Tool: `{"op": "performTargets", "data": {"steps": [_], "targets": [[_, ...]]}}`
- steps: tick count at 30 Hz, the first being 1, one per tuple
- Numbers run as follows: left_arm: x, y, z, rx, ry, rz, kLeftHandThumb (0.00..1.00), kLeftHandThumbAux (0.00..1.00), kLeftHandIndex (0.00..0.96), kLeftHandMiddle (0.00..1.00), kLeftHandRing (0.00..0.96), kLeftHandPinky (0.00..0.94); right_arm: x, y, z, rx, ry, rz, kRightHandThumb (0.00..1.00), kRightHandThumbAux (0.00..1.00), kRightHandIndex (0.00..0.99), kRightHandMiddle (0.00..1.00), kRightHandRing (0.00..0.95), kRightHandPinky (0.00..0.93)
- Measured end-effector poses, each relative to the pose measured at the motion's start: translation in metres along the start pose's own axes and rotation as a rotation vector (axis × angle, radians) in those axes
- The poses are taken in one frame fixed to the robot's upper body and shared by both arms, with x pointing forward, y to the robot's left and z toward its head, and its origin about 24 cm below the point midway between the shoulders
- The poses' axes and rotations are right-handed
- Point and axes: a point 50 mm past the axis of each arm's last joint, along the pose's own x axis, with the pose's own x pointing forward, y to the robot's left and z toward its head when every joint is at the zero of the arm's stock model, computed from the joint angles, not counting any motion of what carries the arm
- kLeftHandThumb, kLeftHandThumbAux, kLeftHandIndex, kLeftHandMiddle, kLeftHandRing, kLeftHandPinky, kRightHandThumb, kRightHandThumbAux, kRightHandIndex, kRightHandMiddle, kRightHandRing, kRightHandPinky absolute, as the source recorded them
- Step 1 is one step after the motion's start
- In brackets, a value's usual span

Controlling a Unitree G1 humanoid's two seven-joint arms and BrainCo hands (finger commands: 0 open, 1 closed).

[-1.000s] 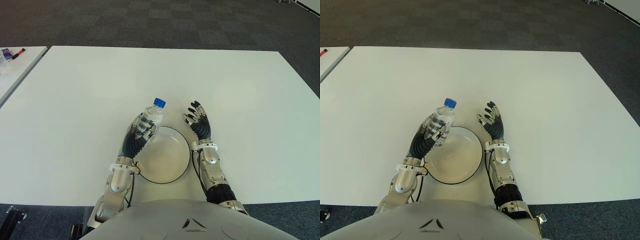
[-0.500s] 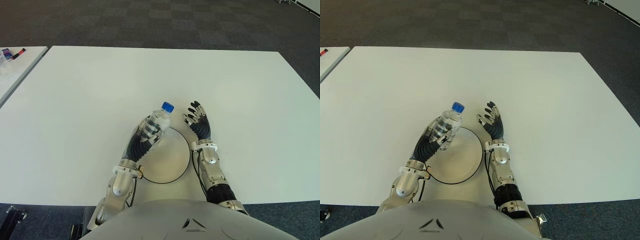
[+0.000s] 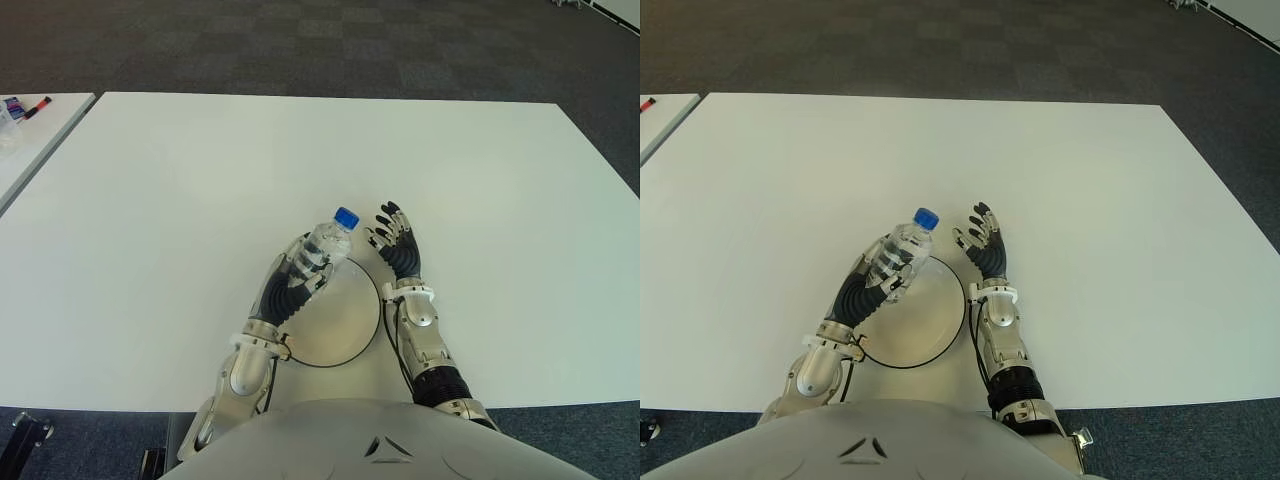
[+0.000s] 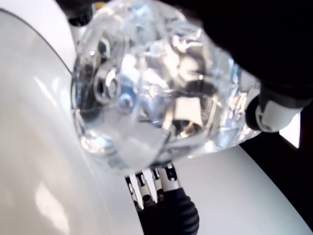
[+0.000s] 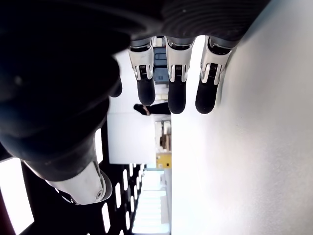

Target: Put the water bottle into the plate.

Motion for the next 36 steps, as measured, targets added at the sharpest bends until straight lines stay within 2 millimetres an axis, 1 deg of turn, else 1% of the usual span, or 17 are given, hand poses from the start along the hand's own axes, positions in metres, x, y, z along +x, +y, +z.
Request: {"op": "performTargets", "data": {"steps": [8, 17, 26, 36], "targets": [[-0.004, -0.008, 0.002, -0.004, -0.001, -0.027, 0.855, 0.665, 0.403, 0.543, 0.872, 0.880, 0.001, 0.001, 0.000, -0.014, -0.003, -0.001, 0.379, 0.783, 0.095, 0.136, 0.163, 0.230], [-0.007, -0.016, 0.004, -0.014, -0.024, -0.058, 0.855, 0.665, 0.402, 0.542, 0.870, 0.879, 0.001, 0.001, 0.000, -0.019, -0.004, -0.006, 0.357, 0.767, 0.087, 0.126, 0.153, 0.220], [-0.006, -0.015, 0.002, -0.018, -0.022, -0.055, 0.855, 0.665, 0.403, 0.542, 0.871, 0.880, 0.001, 0.002, 0.001, -0.022, -0.004, -0.011, 0.386, 0.765, 0.094, 0.133, 0.160, 0.229], [-0.006, -0.016, -0.002, -0.016, -0.006, -0.060, 0.856, 0.664, 0.404, 0.543, 0.874, 0.884, 0.001, 0.003, 0.002, -0.025, -0.005, -0.017, 0.373, 0.767, 0.091, 0.135, 0.159, 0.225]]}}
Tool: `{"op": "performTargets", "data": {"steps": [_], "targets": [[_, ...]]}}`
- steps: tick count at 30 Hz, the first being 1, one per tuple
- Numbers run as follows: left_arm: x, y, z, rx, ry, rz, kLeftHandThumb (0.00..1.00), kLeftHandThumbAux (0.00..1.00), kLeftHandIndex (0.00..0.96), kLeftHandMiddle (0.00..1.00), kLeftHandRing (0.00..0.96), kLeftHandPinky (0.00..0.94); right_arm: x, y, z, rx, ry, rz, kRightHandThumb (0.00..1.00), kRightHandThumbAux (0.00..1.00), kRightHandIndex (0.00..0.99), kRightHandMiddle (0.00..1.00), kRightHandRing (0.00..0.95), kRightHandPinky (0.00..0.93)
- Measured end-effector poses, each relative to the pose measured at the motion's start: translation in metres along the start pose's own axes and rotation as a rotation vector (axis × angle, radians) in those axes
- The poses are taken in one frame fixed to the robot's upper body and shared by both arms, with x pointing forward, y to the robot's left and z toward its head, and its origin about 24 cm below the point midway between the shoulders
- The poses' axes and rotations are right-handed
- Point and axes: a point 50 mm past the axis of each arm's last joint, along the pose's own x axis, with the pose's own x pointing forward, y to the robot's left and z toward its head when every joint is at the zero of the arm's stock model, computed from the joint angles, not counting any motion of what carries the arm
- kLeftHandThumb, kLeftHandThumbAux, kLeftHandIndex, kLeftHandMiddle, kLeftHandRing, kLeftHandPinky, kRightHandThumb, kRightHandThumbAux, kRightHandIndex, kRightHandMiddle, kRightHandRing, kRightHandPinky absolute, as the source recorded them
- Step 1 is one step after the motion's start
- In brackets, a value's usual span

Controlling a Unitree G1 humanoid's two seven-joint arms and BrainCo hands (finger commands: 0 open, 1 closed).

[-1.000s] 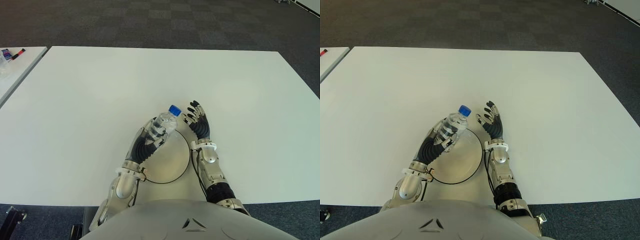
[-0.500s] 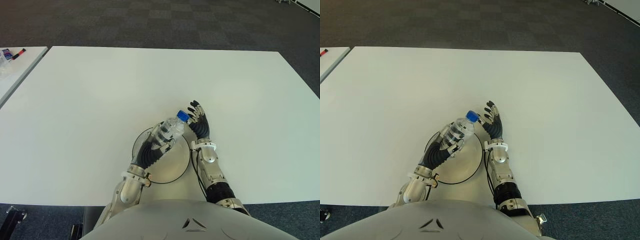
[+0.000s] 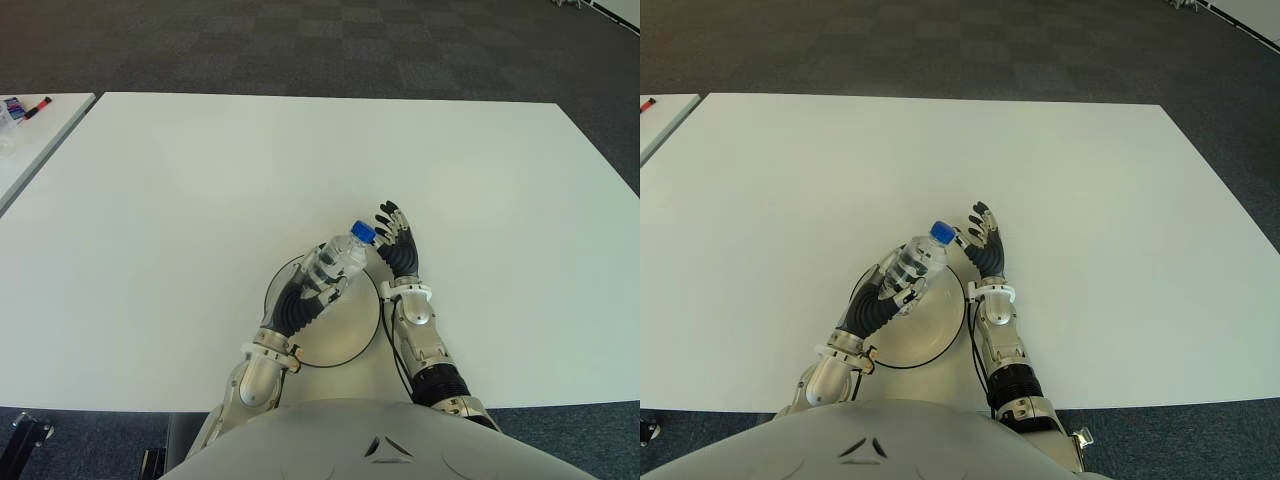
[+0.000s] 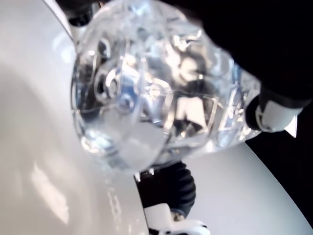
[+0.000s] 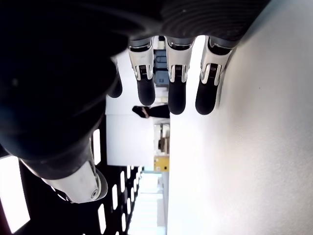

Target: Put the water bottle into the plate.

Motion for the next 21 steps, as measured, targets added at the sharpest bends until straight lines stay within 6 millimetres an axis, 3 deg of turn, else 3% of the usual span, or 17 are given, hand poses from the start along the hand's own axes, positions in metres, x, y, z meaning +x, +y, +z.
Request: {"op": "performTargets", "data": {"steps": [21], "targets": [[0.005, 0.002, -0.013, 0.034, 0.061, 0.005, 0.856, 0.664, 0.405, 0.543, 0.881, 0.887, -0.001, 0.001, 0.002, -0.001, 0.008, 0.004, 0.382, 0.760, 0.095, 0.142, 0.166, 0.231]]}}
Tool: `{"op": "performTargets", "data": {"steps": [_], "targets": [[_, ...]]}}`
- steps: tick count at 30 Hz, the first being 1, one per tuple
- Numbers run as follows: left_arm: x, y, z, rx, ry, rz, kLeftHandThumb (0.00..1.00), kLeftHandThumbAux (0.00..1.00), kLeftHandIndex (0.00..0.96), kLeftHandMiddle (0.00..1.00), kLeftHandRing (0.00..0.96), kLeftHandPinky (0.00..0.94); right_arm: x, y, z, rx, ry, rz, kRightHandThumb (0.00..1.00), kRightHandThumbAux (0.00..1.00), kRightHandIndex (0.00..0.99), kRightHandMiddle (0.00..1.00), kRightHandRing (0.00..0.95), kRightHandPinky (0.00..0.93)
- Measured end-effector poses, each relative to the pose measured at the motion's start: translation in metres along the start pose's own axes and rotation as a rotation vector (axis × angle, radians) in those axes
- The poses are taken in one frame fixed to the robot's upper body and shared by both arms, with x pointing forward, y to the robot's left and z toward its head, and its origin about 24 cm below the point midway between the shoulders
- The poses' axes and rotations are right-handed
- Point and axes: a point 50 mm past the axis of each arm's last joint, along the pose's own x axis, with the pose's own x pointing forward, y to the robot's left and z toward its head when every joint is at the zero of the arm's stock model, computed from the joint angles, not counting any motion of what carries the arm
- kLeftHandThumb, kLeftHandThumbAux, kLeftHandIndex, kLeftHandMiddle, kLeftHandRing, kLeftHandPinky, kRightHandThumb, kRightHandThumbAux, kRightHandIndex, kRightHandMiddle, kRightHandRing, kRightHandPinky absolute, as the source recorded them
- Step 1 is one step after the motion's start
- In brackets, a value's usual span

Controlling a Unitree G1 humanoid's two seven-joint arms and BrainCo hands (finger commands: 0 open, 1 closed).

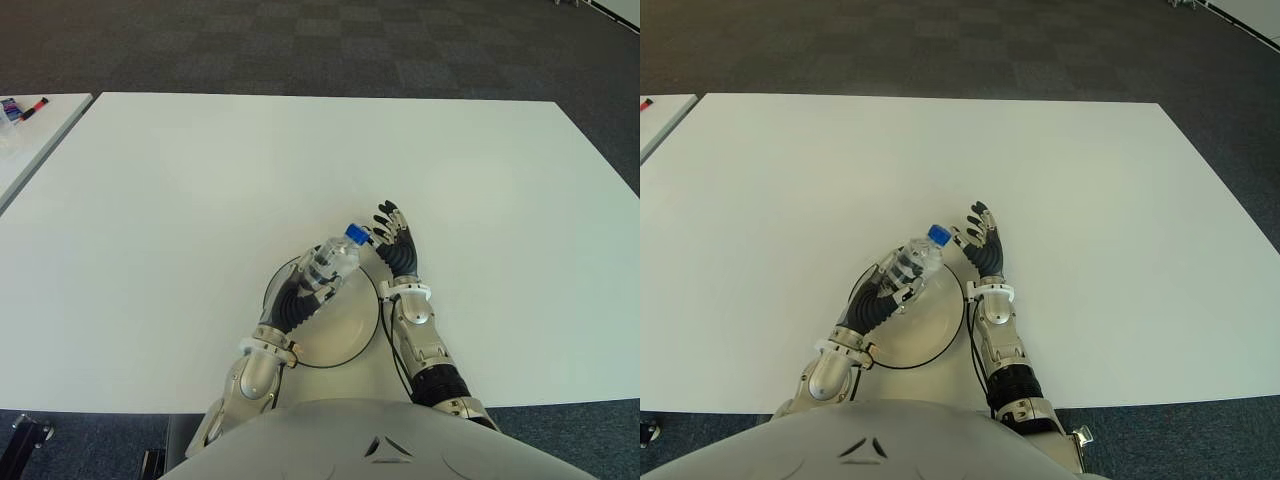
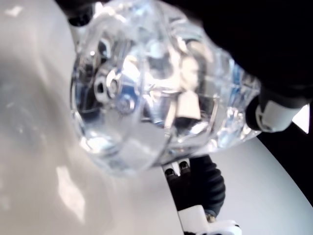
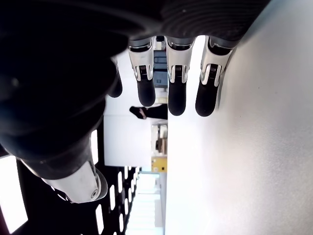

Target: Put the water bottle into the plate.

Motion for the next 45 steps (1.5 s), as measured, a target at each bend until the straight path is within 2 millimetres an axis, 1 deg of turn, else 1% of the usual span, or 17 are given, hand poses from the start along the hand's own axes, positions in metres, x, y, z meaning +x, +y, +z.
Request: {"op": "performTargets", "data": {"steps": [18, 23, 29, 33, 36, 45], "targets": [[0.001, 0.000, -0.003, -0.006, 0.017, 0.021, 0.855, 0.665, 0.405, 0.543, 0.882, 0.888, -0.002, 0.000, 0.000, 0.000, 0.000, 0.003, 0.370, 0.764, 0.093, 0.143, 0.172, 0.246], [0.002, 0.000, -0.003, 0.010, 0.011, 0.034, 0.855, 0.665, 0.404, 0.541, 0.879, 0.880, -0.002, 0.000, 0.000, -0.001, 0.000, 0.003, 0.378, 0.769, 0.094, 0.140, 0.170, 0.237], [0.004, 0.003, -0.003, 0.128, -0.056, 0.075, 0.854, 0.666, 0.400, 0.537, 0.872, 0.869, -0.003, -0.001, 0.000, -0.001, 0.000, 0.003, 0.382, 0.769, 0.090, 0.132, 0.160, 0.224], [0.007, 0.006, -0.003, 0.267, -0.125, 0.091, 0.854, 0.667, 0.398, 0.533, 0.867, 0.860, -0.003, -0.001, 0.000, 0.002, 0.001, 0.004, 0.384, 0.769, 0.087, 0.128, 0.155, 0.221], [0.009, 0.008, -0.002, 0.335, -0.158, 0.097, 0.853, 0.667, 0.397, 0.532, 0.863, 0.855, -0.003, 0.000, 0.000, 0.005, 0.003, 0.008, 0.391, 0.769, 0.087, 0.127, 0.153, 0.220], [0.011, 0.008, -0.002, 0.390, -0.181, 0.098, 0.854, 0.667, 0.398, 0.534, 0.861, 0.850, -0.003, -0.001, 0.000, 0.008, 0.006, 0.011, 0.395, 0.763, 0.089, 0.125, 0.148, 0.217]]}}
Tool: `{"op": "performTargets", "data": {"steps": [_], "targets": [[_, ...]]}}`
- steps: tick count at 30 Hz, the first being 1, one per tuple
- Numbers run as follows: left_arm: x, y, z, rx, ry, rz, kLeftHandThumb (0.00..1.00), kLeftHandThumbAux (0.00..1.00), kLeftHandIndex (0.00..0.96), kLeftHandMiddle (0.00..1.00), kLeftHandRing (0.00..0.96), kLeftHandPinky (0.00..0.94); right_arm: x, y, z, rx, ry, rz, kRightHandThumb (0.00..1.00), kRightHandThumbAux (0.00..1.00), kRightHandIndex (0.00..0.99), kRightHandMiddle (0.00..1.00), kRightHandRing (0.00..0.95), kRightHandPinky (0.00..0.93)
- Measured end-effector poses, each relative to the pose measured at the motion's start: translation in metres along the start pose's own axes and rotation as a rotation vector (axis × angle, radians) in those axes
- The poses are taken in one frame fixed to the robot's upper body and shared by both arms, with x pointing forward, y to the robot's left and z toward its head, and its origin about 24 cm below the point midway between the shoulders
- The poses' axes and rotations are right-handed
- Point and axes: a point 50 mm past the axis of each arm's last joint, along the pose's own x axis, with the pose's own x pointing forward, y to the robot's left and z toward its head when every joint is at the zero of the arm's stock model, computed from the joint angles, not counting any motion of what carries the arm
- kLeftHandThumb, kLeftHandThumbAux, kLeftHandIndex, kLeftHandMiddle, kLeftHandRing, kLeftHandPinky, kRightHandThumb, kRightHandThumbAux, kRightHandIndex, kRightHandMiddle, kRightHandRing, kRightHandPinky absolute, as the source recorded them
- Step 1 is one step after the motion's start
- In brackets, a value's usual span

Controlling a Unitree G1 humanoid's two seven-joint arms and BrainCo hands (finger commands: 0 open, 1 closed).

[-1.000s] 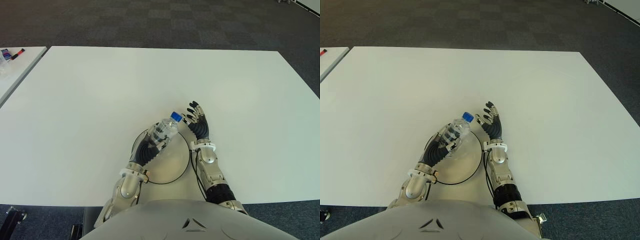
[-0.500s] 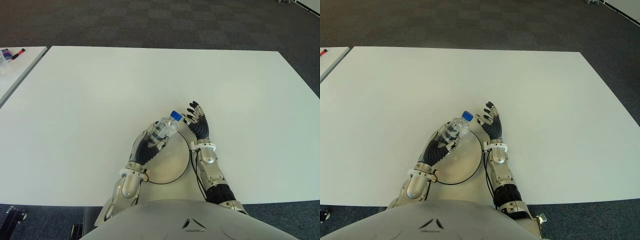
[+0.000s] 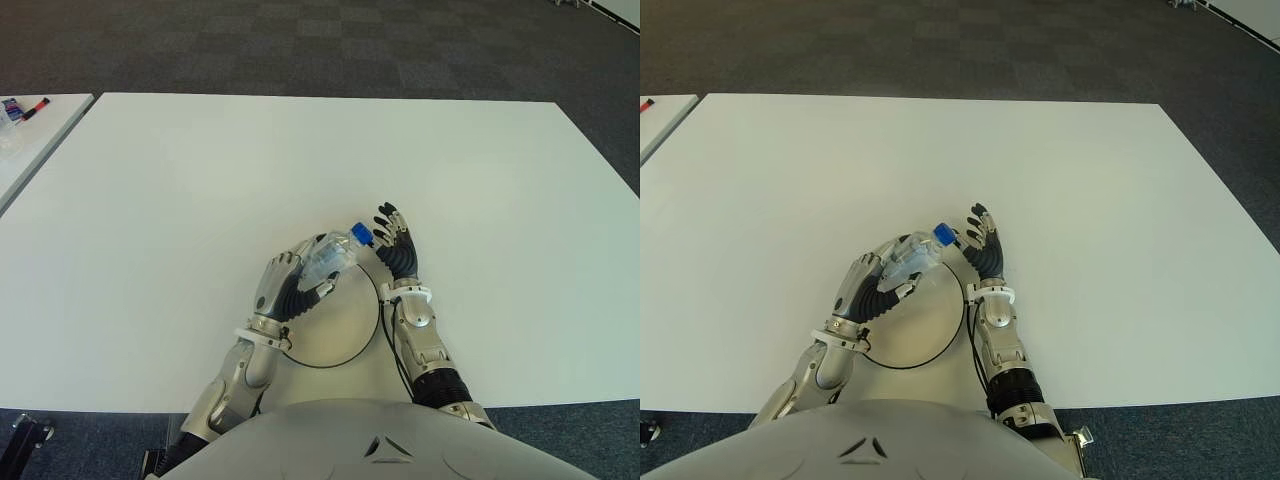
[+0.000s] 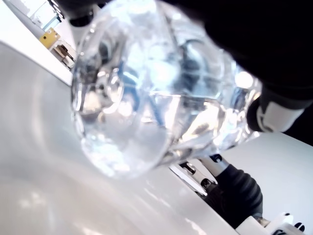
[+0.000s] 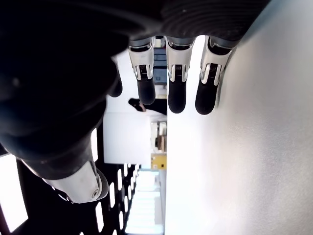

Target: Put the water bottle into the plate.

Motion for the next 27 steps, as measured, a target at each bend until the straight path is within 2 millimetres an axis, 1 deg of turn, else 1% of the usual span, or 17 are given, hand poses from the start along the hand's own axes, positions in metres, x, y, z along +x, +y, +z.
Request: {"op": "performTargets", "data": {"steps": [15, 24, 27], "targets": [[-0.0005, 0.0003, -0.0014, 0.005, 0.011, 0.001, 0.855, 0.666, 0.401, 0.539, 0.863, 0.848, 0.0001, 0.0001, 0.0002, -0.001, 0.004, 0.000, 0.373, 0.755, 0.082, 0.130, 0.152, 0.215], [0.0000, 0.0015, -0.0016, -0.007, 0.018, 0.024, 0.854, 0.666, 0.401, 0.543, 0.842, 0.805, 0.0001, 0.0003, 0.0003, -0.003, 0.003, 0.001, 0.364, 0.756, 0.083, 0.133, 0.155, 0.221], [0.0001, 0.0017, -0.0016, -0.011, 0.021, 0.028, 0.854, 0.666, 0.401, 0.541, 0.822, 0.768, 0.0001, 0.0004, 0.0004, -0.004, 0.003, 0.001, 0.363, 0.758, 0.084, 0.135, 0.158, 0.223]]}}
